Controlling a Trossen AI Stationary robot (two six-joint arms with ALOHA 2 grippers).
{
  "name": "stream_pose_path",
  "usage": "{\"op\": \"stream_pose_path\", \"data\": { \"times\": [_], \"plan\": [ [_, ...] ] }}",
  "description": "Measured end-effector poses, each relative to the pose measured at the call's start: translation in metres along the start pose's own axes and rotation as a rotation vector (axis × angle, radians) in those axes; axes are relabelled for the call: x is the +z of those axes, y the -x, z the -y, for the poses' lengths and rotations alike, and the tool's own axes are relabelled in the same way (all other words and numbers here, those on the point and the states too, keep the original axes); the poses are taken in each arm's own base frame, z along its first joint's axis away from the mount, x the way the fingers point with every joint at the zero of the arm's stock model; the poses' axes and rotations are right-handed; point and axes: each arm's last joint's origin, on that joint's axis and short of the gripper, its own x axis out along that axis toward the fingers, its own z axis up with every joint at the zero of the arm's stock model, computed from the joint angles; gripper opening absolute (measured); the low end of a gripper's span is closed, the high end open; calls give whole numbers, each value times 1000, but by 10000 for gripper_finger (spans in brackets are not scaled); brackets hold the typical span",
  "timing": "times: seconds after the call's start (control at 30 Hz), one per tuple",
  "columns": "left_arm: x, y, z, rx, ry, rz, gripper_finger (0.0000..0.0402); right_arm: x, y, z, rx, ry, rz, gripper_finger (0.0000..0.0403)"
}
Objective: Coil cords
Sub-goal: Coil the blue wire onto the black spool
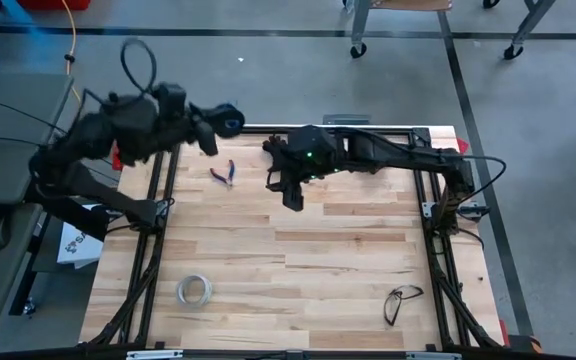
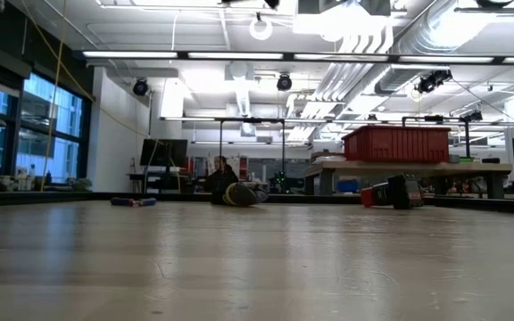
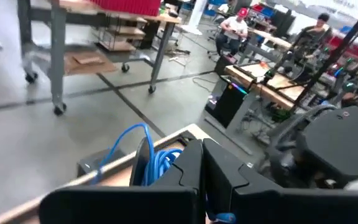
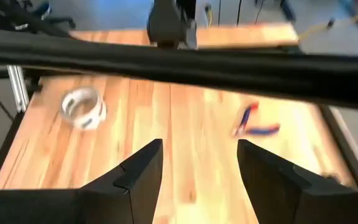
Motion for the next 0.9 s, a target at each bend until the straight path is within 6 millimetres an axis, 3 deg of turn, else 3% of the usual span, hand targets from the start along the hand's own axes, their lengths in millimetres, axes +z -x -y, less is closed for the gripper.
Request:
{"op": "stream_pose_path", "data": {
  "times": [0.23,0.37,0.5,0.67,0.83,0.9],
  "plan": [
    [-77,-2,-31,-154,189,72,0,-45,4,13,-10,-122,-97,199],
    [-136,-11,-54,-254,181,50,0,-79,22,15,-60,-303,15,185],
    [-185,-19,-81,-368,249,87,0,-120,32,11,-100,-539,222,137],
    [-253,-24,-120,-513,360,138,0,-152,26,0,-70,-660,438,19],
    [-302,-25,-149,-568,395,64,0,-172,7,1,-84,-622,496,4],
    [-308,-24,-153,-574,452,38,0,-176,4,2,-86,-618,512,3]
  ]
}}
